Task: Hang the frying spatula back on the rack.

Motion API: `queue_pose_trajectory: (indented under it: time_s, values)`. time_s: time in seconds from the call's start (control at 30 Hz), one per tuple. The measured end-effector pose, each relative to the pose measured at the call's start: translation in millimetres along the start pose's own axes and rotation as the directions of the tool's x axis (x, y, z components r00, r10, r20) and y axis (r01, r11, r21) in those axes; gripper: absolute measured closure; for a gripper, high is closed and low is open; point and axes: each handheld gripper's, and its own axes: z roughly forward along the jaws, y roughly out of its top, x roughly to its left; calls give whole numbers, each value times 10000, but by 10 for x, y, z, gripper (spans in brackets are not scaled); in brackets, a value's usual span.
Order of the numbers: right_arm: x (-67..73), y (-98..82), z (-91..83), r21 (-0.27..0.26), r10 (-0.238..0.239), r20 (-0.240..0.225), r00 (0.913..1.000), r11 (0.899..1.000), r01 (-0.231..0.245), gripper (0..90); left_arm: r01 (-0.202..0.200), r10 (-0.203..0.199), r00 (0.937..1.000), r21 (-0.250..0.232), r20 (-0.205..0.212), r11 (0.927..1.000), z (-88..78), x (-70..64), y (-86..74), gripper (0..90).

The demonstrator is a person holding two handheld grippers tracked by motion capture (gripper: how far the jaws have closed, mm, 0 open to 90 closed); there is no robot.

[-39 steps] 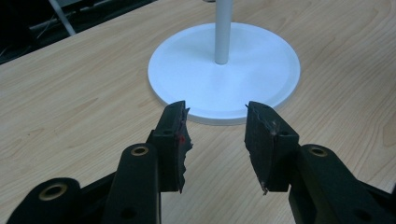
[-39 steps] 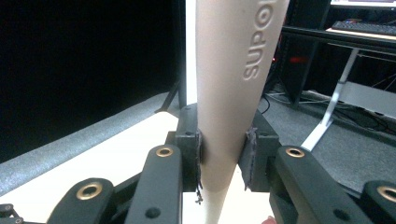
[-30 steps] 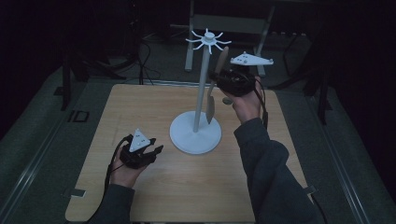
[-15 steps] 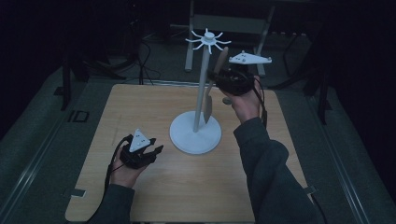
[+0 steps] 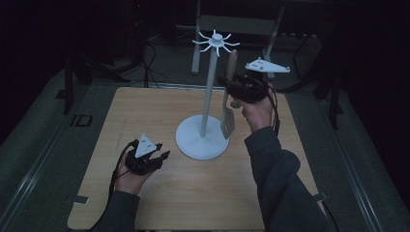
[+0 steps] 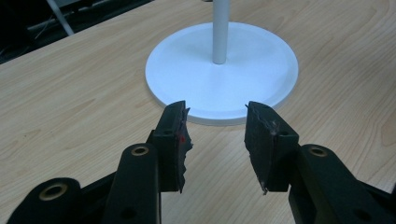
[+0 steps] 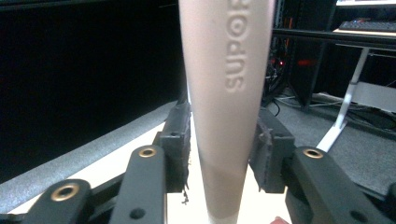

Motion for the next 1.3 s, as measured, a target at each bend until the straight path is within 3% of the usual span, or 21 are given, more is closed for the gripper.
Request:
queue_pose_trajectory:
  time_s: [0.27, 0.4, 0.5, 0.57, 0.87, 1.0, 1.3]
  values:
    - [-16, -42, -53, -247, -14, 27, 10000, 9997, 15, 537, -37, 37, 10000, 25, 23, 10000, 10, -7, 3, 590]
    - [-26, -49, -103, -450, -13, 13, 10000, 9990, 14, 441, -14, 13, 10000, 29, 26, 10000, 15, -11, 2, 590]
    - [-14, -57, -109, -310, -237, -47, 9997, 9992, 235, 358, -32, 32, 10000, 23, 14, 10000, 15, -8, 2, 590]
    - [-2, -68, -105, -182, -387, 156, 9991, 9991, 390, 300, -31, 31, 10000, 34, 17, 10000, 11, -5, 2, 590]
    - [-46, -122, -151, -3, -342, 123, 9993, 9994, 342, 156, 12, -12, 10000, 22, -19, 10000, 9, -1, -7, 590]
    - [-42, -153, -190, 97, -534, 34, 9986, 9985, 533, 146, 16, -16, 10000, 32, -23, 10000, 10, 0, -9, 590]
    - [-126, -258, -297, 37, -305, 20, 9995, 9995, 305, 146, 46, -46, 10000, 60, -52, 10000, 13, 15, -22, 589]
